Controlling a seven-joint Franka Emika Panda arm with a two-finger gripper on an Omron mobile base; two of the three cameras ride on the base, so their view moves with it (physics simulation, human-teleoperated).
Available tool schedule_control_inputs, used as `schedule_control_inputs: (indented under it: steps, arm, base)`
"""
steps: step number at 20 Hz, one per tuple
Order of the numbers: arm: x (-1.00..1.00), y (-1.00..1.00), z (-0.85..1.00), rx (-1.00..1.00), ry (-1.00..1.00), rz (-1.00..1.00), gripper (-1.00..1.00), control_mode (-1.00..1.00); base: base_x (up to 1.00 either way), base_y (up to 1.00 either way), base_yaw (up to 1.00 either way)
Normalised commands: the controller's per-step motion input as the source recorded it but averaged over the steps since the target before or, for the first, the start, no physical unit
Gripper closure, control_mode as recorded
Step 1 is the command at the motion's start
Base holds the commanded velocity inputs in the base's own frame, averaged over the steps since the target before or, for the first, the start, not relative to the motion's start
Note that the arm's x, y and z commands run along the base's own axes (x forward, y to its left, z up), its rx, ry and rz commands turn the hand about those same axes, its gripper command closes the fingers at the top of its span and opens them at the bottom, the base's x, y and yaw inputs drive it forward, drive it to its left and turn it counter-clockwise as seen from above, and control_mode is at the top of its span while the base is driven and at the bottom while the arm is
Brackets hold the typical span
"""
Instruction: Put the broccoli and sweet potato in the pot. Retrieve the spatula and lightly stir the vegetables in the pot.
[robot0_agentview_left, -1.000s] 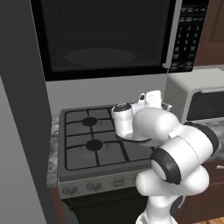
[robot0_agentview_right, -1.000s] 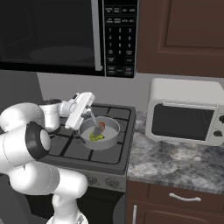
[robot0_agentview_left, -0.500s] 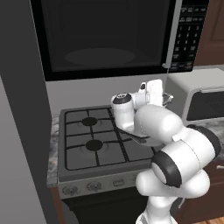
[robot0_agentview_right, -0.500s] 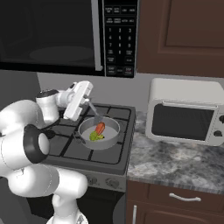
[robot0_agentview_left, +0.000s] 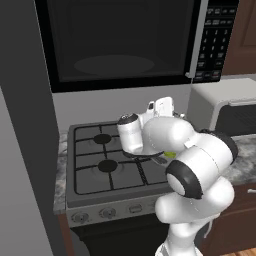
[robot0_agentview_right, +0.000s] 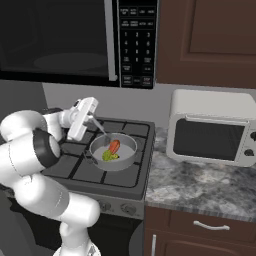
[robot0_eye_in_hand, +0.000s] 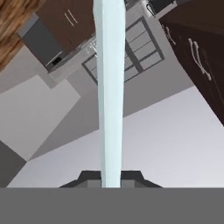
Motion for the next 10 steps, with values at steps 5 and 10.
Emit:
schedule_control_inputs:
  steps: [5, 10]
  arm:
    - [0.01, 0.01, -0.02, -0.13, 0.02, -0.11, 1.0, -1.0]
    - [-0.15, 0.1, -0.01, -0.05, 0.01, -0.02, 1.0, -1.0]
  base:
    - [0.0, 0.0, 0.0]
    - [0.0, 0.0, 0.0]
